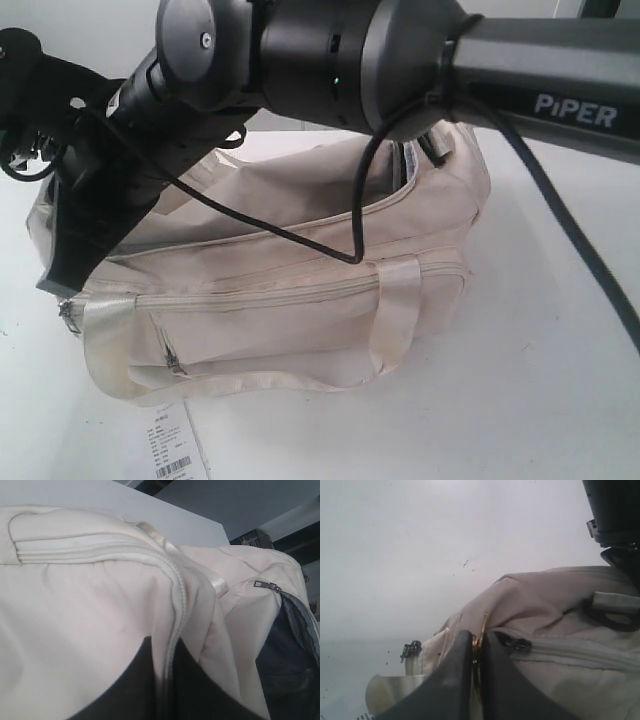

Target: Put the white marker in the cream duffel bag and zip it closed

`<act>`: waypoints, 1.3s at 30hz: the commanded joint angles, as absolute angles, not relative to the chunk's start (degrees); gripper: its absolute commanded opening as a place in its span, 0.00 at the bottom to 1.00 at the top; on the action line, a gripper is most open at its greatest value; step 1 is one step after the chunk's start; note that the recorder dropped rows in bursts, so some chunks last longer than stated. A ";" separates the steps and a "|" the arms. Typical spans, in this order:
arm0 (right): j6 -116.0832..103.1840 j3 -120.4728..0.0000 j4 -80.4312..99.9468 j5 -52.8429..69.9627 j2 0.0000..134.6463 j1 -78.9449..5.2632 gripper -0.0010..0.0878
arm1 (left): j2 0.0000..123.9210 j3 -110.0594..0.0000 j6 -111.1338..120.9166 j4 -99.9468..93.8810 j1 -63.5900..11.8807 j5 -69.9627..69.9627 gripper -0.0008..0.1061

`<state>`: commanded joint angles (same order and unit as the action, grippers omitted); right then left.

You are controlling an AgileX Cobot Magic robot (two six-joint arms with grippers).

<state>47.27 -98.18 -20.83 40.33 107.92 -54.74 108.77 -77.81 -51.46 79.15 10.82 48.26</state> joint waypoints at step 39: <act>46.80 -98.18 -33.65 40.31 103.82 -51.94 0.01 | 108.77 -77.81 -52.48 79.15 10.82 48.14 0.01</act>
